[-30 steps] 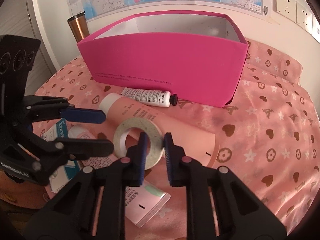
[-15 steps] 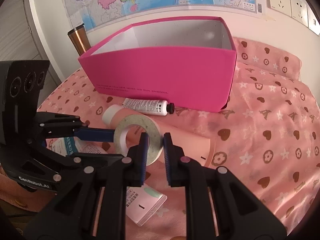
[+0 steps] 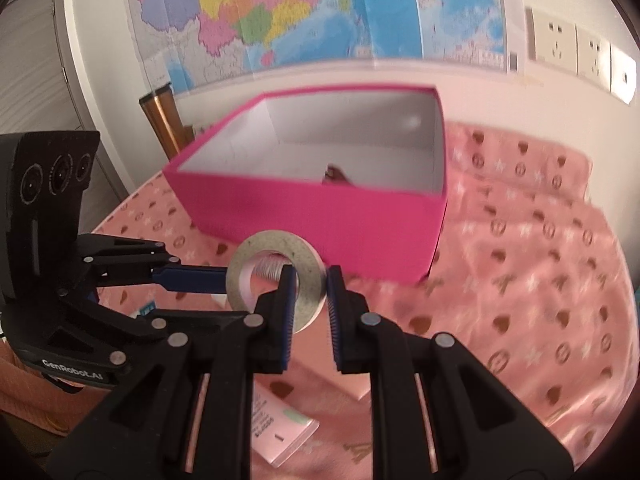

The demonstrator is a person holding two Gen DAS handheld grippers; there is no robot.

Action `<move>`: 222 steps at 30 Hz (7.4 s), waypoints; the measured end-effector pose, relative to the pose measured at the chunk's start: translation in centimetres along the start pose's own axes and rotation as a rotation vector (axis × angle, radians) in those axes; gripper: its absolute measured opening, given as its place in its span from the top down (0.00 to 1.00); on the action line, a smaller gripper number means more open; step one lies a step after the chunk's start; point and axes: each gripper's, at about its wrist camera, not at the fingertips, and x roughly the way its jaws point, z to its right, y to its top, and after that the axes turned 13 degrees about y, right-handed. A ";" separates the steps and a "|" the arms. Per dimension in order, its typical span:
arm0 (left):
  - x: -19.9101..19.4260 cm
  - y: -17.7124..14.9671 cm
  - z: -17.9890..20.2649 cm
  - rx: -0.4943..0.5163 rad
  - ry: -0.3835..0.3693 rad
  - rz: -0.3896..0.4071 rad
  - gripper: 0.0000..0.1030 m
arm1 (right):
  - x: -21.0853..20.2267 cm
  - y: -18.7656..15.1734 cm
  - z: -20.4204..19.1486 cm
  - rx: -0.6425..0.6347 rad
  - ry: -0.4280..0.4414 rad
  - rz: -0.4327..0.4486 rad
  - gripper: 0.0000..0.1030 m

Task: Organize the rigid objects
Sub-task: 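Carry the tape roll with the right gripper into the pink box and release, then move the right gripper to the white tube with black cap and grasp it, then lift the white tube with the right gripper and drop it into the pink box, then withdraw the right gripper and move it to the pink-and-white tube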

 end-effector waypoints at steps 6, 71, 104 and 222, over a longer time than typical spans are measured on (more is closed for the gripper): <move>-0.2 2.9 -0.1 0.021 0.036 0.046 0.64 | -0.4 2.9 0.4 -0.025 -0.010 0.035 0.83; -2.1 1.8 -6.4 -0.082 0.200 0.116 0.53 | 1.2 1.6 4.4 0.103 0.031 0.017 0.59; 1.1 -6.3 -5.4 -0.048 0.016 -0.135 0.49 | 7.7 -2.9 0.9 0.024 0.264 -0.250 0.57; 4.0 6.6 -3.2 0.084 0.202 0.011 0.67 | 1.6 6.4 8.5 0.231 0.160 0.152 0.74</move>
